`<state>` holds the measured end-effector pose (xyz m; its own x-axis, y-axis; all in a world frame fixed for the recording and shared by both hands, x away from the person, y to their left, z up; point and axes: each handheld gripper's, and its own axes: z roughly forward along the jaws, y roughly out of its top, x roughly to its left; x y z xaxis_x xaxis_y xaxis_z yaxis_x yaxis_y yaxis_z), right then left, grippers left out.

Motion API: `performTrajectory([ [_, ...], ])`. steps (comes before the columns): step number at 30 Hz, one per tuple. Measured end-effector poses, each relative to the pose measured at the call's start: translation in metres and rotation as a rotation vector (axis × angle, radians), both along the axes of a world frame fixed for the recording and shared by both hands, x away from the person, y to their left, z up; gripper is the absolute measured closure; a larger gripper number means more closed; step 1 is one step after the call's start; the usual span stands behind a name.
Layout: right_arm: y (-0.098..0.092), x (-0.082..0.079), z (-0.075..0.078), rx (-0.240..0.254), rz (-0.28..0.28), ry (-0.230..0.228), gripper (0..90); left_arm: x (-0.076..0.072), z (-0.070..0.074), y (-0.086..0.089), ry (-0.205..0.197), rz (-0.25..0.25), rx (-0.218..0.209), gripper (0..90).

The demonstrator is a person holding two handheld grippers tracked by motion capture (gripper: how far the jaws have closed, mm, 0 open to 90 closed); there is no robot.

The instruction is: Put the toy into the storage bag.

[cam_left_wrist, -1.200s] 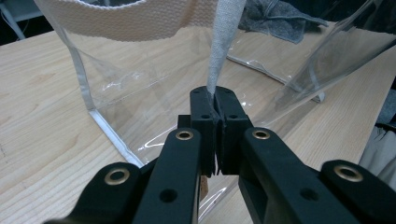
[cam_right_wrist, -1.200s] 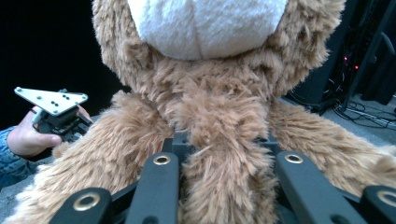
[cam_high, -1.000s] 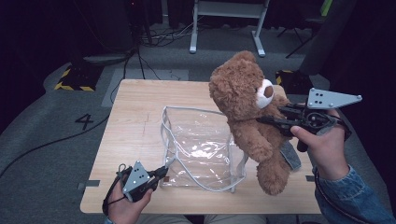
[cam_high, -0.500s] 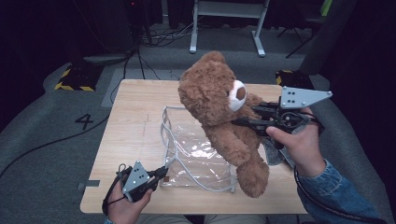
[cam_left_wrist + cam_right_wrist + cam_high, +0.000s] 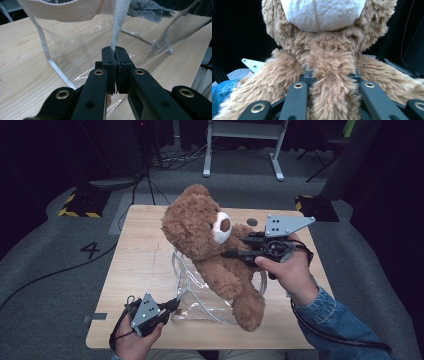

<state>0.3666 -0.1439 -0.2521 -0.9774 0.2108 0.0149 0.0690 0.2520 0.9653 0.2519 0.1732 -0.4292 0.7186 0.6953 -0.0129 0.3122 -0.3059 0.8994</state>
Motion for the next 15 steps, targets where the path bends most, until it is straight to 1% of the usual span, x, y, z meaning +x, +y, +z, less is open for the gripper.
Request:
performTrajectory([
  [2, 0.004, 0.003, -0.003, 0.000, 0.002, 0.003, 70.2, 0.000, 0.000, 0.000, 0.000, 0.000, 0.001, 87.4],
  [3, 0.007, 0.004, -0.005, 0.003, 0.001, 0.010, 70.2, 0.000, 0.000, -0.001, 0.001, 0.002, -0.006, 87.4],
  [6, 0.015, 0.009, -0.011, 0.018, 0.002, 0.034, 70.2, 0.000, 0.000, -0.001, -0.002, 0.003, -0.002, 87.3],
  [8, 0.021, 0.009, -0.014, 0.022, 0.019, 0.045, 70.1, 0.000, 0.000, -0.001, 0.000, 0.002, -0.003, 87.4],
  [11, 0.028, 0.008, -0.016, 0.029, 0.042, 0.041, 69.9, -0.001, 0.000, 0.000, 0.000, 0.002, -0.003, 87.4],
  [15, 0.032, 0.011, -0.023, 0.044, 0.057, 0.055, 69.5, -0.001, 0.000, 0.000, 0.001, -0.002, -0.004, 87.3],
])
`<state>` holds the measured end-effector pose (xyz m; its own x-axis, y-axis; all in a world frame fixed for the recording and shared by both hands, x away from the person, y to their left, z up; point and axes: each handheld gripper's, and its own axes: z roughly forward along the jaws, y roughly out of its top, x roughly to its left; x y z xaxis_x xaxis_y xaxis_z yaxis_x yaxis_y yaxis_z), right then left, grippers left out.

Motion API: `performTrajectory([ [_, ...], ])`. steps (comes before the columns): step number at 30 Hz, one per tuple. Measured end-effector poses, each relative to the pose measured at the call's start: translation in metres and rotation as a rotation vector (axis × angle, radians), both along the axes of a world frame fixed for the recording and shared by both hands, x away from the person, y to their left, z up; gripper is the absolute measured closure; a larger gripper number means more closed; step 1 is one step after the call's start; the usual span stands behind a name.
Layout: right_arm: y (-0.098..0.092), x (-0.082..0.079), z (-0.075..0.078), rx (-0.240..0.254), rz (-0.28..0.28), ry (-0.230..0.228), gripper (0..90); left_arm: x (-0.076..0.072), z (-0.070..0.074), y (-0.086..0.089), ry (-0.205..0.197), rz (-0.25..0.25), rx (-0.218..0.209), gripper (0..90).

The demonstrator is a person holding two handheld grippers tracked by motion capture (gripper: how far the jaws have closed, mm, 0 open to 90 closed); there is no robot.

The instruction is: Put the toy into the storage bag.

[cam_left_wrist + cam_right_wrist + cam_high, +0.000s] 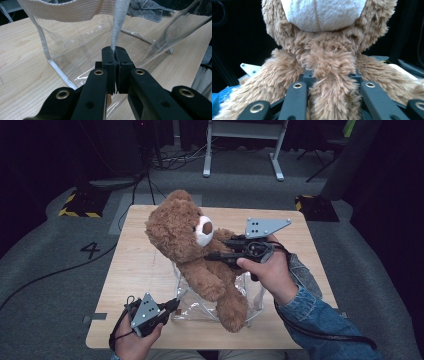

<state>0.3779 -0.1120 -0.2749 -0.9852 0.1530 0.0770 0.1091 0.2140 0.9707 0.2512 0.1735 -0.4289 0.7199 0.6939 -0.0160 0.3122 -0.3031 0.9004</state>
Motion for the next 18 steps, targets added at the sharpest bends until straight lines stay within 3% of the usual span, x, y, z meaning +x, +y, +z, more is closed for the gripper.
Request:
performTrajectory([
  [2, 0.001, 0.004, -0.005, 0.009, 0.002, 0.013, 69.5, 0.000, 0.000, 0.000, 0.001, 0.001, 0.001, 87.4],
  [11, -0.006, 0.018, -0.018, -0.036, -0.044, -0.021, 69.2, 0.000, 0.000, 0.001, 0.000, 0.008, -0.005, 87.4],
  [18, 0.015, 0.023, -0.035, -0.102, -0.024, -0.014, 68.9, 0.000, 0.000, 0.000, 0.003, 0.004, -0.005, 87.4],
])
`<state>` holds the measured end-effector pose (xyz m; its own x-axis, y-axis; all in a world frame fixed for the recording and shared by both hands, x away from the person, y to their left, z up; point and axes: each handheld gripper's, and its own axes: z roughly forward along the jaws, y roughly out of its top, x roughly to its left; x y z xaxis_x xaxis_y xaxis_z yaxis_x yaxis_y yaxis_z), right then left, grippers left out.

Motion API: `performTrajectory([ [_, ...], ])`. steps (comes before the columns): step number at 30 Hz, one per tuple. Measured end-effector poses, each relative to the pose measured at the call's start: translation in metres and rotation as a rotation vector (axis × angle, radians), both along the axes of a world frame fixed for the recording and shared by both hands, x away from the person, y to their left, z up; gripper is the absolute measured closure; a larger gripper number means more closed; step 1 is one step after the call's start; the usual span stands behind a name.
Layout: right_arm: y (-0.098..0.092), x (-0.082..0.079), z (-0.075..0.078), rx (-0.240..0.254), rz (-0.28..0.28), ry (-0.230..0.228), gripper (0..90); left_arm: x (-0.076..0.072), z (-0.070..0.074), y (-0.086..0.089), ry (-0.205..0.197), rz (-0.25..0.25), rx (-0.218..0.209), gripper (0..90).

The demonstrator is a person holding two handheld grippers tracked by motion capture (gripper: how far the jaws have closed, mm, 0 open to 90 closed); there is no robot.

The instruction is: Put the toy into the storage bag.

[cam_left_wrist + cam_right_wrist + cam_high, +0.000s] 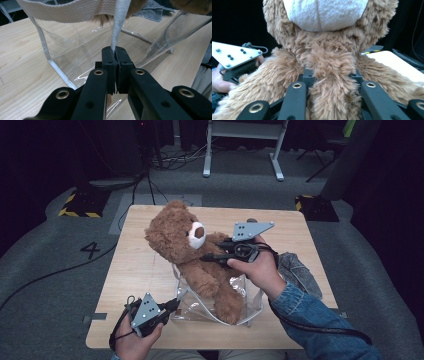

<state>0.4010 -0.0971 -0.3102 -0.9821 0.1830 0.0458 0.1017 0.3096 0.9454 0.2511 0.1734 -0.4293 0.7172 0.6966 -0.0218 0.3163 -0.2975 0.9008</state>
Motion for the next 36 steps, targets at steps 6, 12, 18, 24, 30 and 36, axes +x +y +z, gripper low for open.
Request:
performTrajectory([
  [6, 0.011, 0.005, -0.012, -0.030, 0.012, 0.004, 67.3, 0.001, -0.001, 0.000, -0.005, -0.002, 0.000, 87.3],
  [12, 0.020, 0.009, -0.026, -0.095, 0.021, 0.011, 65.0, 0.002, -0.002, 0.000, -0.012, 0.004, 0.014, 87.3],
  [18, 0.024, 0.009, -0.030, -0.170, 0.028, -0.012, 62.9, 0.003, -0.003, 0.000, -0.016, 0.007, 0.029, 87.3],
  [24, 0.025, 0.008, -0.039, -0.291, 0.010, -0.002, 62.0, 0.003, -0.003, 0.000, -0.012, 0.012, 0.034, 87.3],
  [30, 0.031, 0.007, -0.051, -0.461, 0.022, -0.040, 61.9, 0.003, -0.001, 0.000, -0.013, 0.018, 0.043, 87.3],
  [36, 0.040, 0.006, -0.053, -0.530, 0.041, -0.050, 62.6, 0.003, -0.001, 0.001, -0.011, 0.021, 0.048, 87.3],
])
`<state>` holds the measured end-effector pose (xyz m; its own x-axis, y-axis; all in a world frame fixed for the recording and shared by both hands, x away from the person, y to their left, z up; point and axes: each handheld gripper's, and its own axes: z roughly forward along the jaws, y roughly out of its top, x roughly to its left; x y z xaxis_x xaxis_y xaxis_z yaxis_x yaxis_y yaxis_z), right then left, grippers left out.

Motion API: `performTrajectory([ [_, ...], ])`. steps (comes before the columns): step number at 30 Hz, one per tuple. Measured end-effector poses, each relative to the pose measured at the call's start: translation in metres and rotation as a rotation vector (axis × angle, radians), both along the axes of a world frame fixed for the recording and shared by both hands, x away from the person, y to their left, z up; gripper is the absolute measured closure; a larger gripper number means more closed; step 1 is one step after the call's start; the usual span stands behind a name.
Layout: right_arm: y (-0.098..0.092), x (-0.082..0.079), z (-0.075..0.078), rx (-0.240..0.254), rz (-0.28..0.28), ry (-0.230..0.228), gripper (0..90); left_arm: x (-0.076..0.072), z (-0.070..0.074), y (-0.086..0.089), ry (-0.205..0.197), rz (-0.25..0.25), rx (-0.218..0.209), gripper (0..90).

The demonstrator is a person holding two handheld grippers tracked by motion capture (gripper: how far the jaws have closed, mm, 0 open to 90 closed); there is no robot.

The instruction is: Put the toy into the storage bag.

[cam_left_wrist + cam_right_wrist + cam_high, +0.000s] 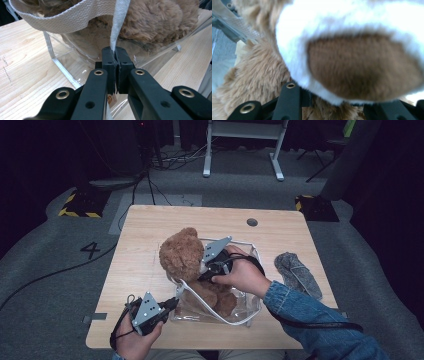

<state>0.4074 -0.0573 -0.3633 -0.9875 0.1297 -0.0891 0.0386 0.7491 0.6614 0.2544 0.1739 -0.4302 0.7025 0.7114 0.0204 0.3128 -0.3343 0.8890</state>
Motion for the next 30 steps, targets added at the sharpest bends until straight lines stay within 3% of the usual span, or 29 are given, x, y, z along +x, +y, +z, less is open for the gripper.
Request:
performTrajectory([
  [6, 0.010, 0.000, -0.011, -0.107, 0.009, 0.010, 64.9, -0.001, 0.001, 0.000, -0.006, 0.005, 0.009, 87.3],
  [9, 0.012, 0.002, -0.013, -0.113, -0.008, 0.040, 65.9, -0.001, 0.001, 0.001, -0.004, 0.003, 0.005, 87.3],
  [13, 0.015, 0.007, -0.022, -0.156, -0.020, 0.069, 66.4, -0.002, 0.003, 0.001, -0.003, 0.002, 0.008, 87.3],
  [19, 0.020, 0.011, -0.029, -0.172, -0.001, 0.044, 66.6, -0.002, 0.004, 0.000, -0.005, 0.002, 0.017, 87.3],
  [24, 0.019, 0.012, -0.035, -0.174, -0.019, 0.064, 66.1, -0.002, 0.004, 0.000, -0.002, -0.001, 0.016, 87.1],
  [26, 0.020, 0.011, -0.035, -0.175, -0.027, 0.058, 65.1, -0.003, 0.005, 0.002, -0.008, -0.002, -0.008, 86.3],
  [28, 0.020, 0.011, -0.035, -0.173, -0.034, 0.054, 62.0, -0.004, 0.008, 0.005, -0.005, -0.008, -0.092, 79.9],
  [30, 0.020, 0.012, -0.030, -0.167, -0.025, 0.048, 57.8, -0.005, 0.010, 0.008, -0.015, 0.003, -0.101, 71.5],
])
